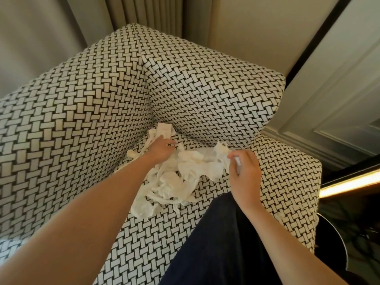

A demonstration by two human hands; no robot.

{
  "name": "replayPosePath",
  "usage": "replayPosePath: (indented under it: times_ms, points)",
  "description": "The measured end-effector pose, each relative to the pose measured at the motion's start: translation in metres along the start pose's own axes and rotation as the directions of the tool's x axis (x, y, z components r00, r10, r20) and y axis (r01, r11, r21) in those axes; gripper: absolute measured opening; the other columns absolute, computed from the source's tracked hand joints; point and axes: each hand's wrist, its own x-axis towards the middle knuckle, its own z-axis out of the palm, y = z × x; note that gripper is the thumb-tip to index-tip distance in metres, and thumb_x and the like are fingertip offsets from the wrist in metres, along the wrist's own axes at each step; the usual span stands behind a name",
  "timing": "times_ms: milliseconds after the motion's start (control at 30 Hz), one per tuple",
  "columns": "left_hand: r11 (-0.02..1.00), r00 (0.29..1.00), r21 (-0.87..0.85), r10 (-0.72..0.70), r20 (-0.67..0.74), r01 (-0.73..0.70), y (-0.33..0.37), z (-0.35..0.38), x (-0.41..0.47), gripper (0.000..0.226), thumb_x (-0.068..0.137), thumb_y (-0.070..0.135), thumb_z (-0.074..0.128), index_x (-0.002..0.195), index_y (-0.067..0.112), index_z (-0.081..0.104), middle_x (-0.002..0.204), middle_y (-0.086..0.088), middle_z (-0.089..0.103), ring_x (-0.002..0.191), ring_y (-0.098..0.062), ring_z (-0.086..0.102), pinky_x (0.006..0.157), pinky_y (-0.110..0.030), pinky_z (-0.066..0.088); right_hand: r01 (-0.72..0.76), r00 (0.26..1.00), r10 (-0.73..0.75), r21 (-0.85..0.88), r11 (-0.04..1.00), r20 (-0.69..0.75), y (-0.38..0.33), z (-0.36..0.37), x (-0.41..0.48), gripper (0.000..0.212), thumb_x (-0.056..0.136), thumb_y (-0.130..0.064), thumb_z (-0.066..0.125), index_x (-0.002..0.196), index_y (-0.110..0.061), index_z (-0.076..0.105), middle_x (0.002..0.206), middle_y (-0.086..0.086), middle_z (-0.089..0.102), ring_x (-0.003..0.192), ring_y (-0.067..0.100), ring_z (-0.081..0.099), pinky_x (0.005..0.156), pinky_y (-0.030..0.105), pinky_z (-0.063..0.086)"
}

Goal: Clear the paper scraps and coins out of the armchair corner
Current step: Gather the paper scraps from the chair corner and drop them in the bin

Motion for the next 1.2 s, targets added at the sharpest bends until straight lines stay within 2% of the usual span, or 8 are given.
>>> replayPosePath:
  times_ms: [167,333,533,700,833,900,967,1200]
  points:
    - [0.967,0.988,0.239,-0.113,0.101,0.087,-0.015,0.012,0.007,0.045,0.1,0.041,0.029,0.142,0.029,0.039,0.155,-0.014,0.007,0.141,-0.037,0.012,0.113,-0.044,0.019,0.027,0.999,-0.029,-0.038,0.999,-0.029,0.006,0.006,0.0,0.017,0.082,0.008,0.059,0.089,-0.007,0.062,0.093,0.002,0.056,0.089,0.01,0.052,0.083,0.003,0.037]
    - [0.883,0.997,0.47,-0.037,0.068,0.001,-0.027,0.018,0.002,0.051,0.1,0.043,0.024,0.148,0.026,0.023,0.153,-0.016,0.017,0.14,-0.037,0.015,0.113,-0.046,0.022,0.057,0.998,-0.058,-0.056,0.997,-0.011,0.01,0.011,0.004,0.016,0.081,0.01,0.061,0.087,-0.005,0.063,0.09,0.003,0.059,0.087,0.011,0.052,0.083,0.004,0.037]
    - [0.698,0.994,0.709,0.103,0.038,-0.099,-0.026,0.016,-0.022,0.048,0.1,0.043,0.022,0.145,0.028,0.03,0.132,-0.015,0.048,0.123,-0.03,0.041,0.098,-0.038,0.04,0.023,1.0,-0.022,-0.054,0.998,0.013,0.008,0.006,0.003,0.017,0.081,0.008,0.06,0.087,-0.007,0.064,0.091,0.004,0.059,0.085,0.01,0.053,0.081,-0.001,0.035]
    - [0.758,0.962,0.623,0.271,-0.033,-0.193,-0.031,0.019,-0.037,0.042,0.1,0.043,0.024,0.139,0.035,0.039,0.098,-0.006,0.062,0.088,-0.022,0.058,0.074,-0.032,0.05,0.021,0.999,-0.019,-0.051,0.998,0.028,0.007,0.0,0.001,0.016,0.081,0.007,0.061,0.086,-0.007,0.064,0.09,0.004,0.06,0.082,0.009,0.053,0.077,-0.002,0.036]
    - [0.958,0.972,0.275,0.138,-0.19,-0.083,-0.026,0.018,-0.032,0.039,0.1,0.04,0.031,0.139,0.034,0.033,0.077,-0.005,0.062,0.063,-0.022,0.056,0.053,-0.029,0.046,0.019,0.999,-0.017,-0.056,0.998,0.045,0.008,0.0,0.0,0.015,0.081,0.006,0.061,0.086,-0.008,0.064,0.091,0.003,0.06,0.084,0.01,0.055,0.077,-0.001,0.037]
    - [0.999,0.967,0.028,-0.03,-0.254,0.039,-0.024,0.015,-0.021,0.035,0.098,0.029,0.044,0.131,0.023,0.037,0.086,-0.009,0.064,0.07,-0.024,0.059,0.059,-0.035,0.05,0.015,0.999,-0.013,-0.059,0.998,0.043,0.007,0.0,0.0,0.015,0.081,0.006,0.061,0.086,-0.008,0.064,0.091,0.003,0.06,0.085,0.008,0.054,0.077,-0.002,0.035]
    - [0.981,0.948,-0.094,-0.187,-0.258,0.168,-0.022,0.013,-0.01,0.037,0.092,0.021,0.054,0.124,0.007,0.041,0.107,-0.015,0.063,0.093,-0.031,0.061,0.075,-0.04,0.051,0.02,0.999,-0.018,-0.063,0.998,0.034,0.007,0.0,0.001,0.015,0.081,0.006,0.062,0.086,-0.008,0.064,0.09,0.002,0.06,0.084,0.007,0.052,0.077,-0.003,0.034]
    - [0.961,0.955,-0.012,-0.275,-0.111,0.275,-0.015,0.024,0.005,0.043,0.081,0.036,0.07,0.109,0.005,0.063,0.108,-0.01,0.067,0.105,-0.03,0.06,0.09,-0.038,0.051,0.027,0.998,-0.023,-0.074,0.997,0.058,0.009,0.008,0.002,0.016,0.081,0.006,0.062,0.087,-0.009,0.065,0.09,0.0,0.06,0.083,0.012,0.058,0.071,0.002,0.038]
